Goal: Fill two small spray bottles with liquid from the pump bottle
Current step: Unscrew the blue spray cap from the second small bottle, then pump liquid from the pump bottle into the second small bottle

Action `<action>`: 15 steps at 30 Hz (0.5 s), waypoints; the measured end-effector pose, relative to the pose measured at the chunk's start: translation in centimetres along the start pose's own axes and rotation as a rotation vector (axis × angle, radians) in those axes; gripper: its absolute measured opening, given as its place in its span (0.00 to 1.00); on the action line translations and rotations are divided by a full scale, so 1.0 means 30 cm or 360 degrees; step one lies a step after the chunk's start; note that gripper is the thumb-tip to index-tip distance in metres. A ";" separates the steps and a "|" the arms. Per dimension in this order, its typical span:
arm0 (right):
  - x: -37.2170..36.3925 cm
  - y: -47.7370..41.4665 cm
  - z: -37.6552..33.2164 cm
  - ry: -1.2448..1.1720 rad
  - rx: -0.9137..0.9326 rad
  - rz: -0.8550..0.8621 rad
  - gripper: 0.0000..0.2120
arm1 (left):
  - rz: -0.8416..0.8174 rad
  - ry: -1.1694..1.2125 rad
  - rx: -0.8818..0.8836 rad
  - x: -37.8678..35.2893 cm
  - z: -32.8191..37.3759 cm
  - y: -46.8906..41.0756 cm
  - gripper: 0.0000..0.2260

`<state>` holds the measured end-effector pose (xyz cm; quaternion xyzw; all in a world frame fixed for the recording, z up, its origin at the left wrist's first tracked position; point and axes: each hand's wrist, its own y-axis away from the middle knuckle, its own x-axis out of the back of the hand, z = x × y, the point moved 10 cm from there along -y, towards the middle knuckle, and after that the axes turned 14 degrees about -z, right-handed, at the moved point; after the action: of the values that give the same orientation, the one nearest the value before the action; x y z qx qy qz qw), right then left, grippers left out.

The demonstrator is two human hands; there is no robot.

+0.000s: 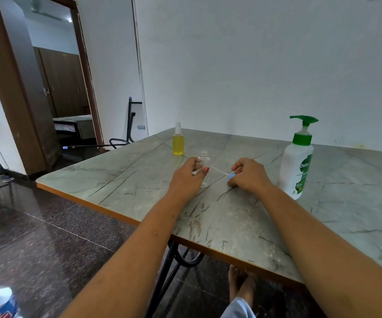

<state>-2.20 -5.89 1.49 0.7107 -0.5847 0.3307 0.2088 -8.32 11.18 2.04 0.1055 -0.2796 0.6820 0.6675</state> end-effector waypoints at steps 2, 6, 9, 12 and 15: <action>-0.002 0.002 -0.001 -0.0011 0.0002 -0.0005 0.18 | 0.0000 0.0005 -0.0006 0.000 -0.002 -0.002 0.14; 0.002 0.005 -0.005 -0.0031 0.0028 0.0011 0.20 | -0.0017 0.0002 0.0000 -0.005 -0.008 -0.008 0.15; -0.007 0.001 0.000 -0.0052 0.0012 -0.0033 0.22 | -0.0020 0.0002 0.0005 -0.005 -0.009 -0.010 0.15; -0.014 -0.001 0.002 -0.0047 -0.0015 -0.0076 0.24 | -0.0006 0.0016 0.0000 -0.002 -0.009 -0.009 0.15; -0.019 0.006 -0.003 -0.0077 -0.0001 -0.0127 0.28 | -0.0014 0.0016 -0.0003 -0.004 -0.010 -0.010 0.15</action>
<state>-2.44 -5.46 1.13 0.7412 -0.5610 0.3045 0.2078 -7.96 11.21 1.81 0.1027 -0.2763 0.6793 0.6720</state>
